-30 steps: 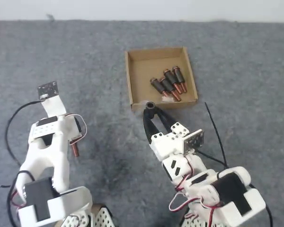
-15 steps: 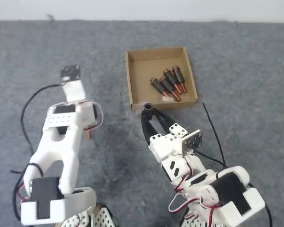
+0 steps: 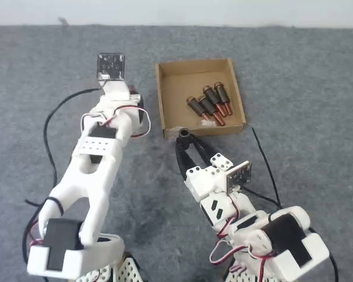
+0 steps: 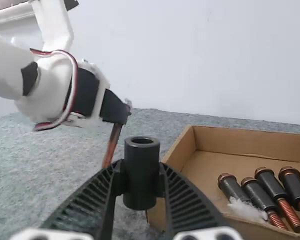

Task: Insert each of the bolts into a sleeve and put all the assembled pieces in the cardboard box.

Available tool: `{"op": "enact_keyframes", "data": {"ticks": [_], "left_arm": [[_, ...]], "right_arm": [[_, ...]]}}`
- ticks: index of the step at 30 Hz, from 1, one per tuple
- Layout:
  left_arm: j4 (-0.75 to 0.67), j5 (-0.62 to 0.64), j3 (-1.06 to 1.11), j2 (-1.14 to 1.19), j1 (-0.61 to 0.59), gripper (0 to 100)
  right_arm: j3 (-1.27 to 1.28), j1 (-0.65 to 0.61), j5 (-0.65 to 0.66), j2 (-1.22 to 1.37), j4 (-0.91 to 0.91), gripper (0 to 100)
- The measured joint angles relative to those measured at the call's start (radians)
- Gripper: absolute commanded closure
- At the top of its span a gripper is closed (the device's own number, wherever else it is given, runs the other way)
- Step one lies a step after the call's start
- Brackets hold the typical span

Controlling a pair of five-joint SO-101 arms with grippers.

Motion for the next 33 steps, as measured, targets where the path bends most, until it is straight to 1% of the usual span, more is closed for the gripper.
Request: {"op": "enact_keyframes", "data": {"ticks": [3,5,10,13,15,17,19,22,26,29,33], "left_arm": [[-0.221,0.0,0.054,0.002,0.029,99],[-0.31,-0.003,0.063,0.002,0.054,99],[-0.425,-0.003,0.118,-0.015,0.086,99],[-0.5,0.0,0.21,-0.103,0.104,99],[-0.525,-0.002,0.284,-0.198,0.129,99],[-0.525,0.0,0.354,-0.308,0.155,99],[-0.483,0.0,0.381,-0.419,0.186,99],[-0.339,0.0,0.382,-0.577,0.233,99],[-0.17,0.057,0.384,-0.753,0.308,99],[-0.11,0.072,0.384,-0.848,0.341,99],[-0.078,0.075,0.384,-0.893,0.351,99]], "right_arm": [[0.0,0.0,0.0,0.006,0.0,99.2],[0.0,-0.002,0.0,0.006,0.0,99.2],[0.0,-0.002,0.0,0.006,0.0,99.2],[0.0,-0.002,0.0,0.006,0.0,99.2],[0.0,-0.002,0.0,0.006,0.0,99.2],[0.0,-0.002,0.0,0.006,0.0,99.2],[0.0,-0.002,0.0,0.006,0.0,99.2],[0.0,-0.002,0.0,0.006,0.0,99.2],[0.0,-0.002,0.0,0.006,0.0,99.2],[0.0,-0.002,0.0,0.006,0.0,99.2],[0.0,-0.002,0.0,0.006,0.0,99.2]]}}
